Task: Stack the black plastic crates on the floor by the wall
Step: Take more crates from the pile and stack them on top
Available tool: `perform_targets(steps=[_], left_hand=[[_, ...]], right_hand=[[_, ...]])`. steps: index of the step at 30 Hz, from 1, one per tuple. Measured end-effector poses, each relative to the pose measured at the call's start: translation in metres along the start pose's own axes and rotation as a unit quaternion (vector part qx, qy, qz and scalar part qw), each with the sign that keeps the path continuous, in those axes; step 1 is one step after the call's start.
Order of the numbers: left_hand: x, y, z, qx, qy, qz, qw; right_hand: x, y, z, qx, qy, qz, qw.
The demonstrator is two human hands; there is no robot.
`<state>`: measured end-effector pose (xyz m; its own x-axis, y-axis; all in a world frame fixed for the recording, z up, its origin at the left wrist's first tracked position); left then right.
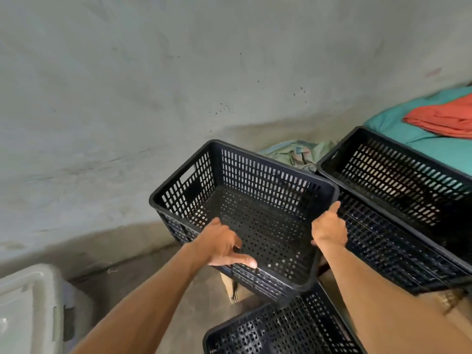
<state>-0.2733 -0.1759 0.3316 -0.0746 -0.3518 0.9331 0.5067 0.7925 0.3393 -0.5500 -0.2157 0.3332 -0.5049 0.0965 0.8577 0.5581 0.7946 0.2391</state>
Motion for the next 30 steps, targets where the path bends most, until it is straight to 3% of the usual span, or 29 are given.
perform_targets(steps=[4,8,12,16,21,30], left_hand=[[0.003,-0.004,-0.033,0.026,0.032,-0.013,0.999],[0.023,-0.024,-0.109,0.171,-0.053,0.065,0.982],[0.039,-0.049,-0.172,0.271,-0.05,0.065,0.959],[0.048,-0.07,-0.2,0.256,-0.029,0.038,0.966],[0.039,-0.067,-0.219,0.231,0.009,0.08,0.97],[0.026,-0.05,-0.209,0.266,-0.003,0.115,0.957]], right_hand=[[0.0,0.014,0.012,0.019,0.028,-0.006,0.999],[0.006,0.028,0.014,0.003,0.053,-0.012,0.999],[-0.01,0.027,0.017,-0.011,0.061,-0.005,0.998],[-0.022,0.019,0.022,-0.008,0.073,0.044,0.996],[-0.016,0.012,0.02,0.0,0.107,0.053,0.993],[-0.009,0.017,0.014,-0.006,0.151,0.009,0.988]])
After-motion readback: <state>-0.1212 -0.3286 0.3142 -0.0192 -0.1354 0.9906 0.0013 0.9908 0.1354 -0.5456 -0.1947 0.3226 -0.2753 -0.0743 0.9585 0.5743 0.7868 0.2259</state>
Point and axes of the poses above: each hand's wrist, its own y-axis away from the middle knuckle, its own x-axis out of the back of the hand, z = x × y, the point moved 2 cm from there along -y, towards the middle knuckle
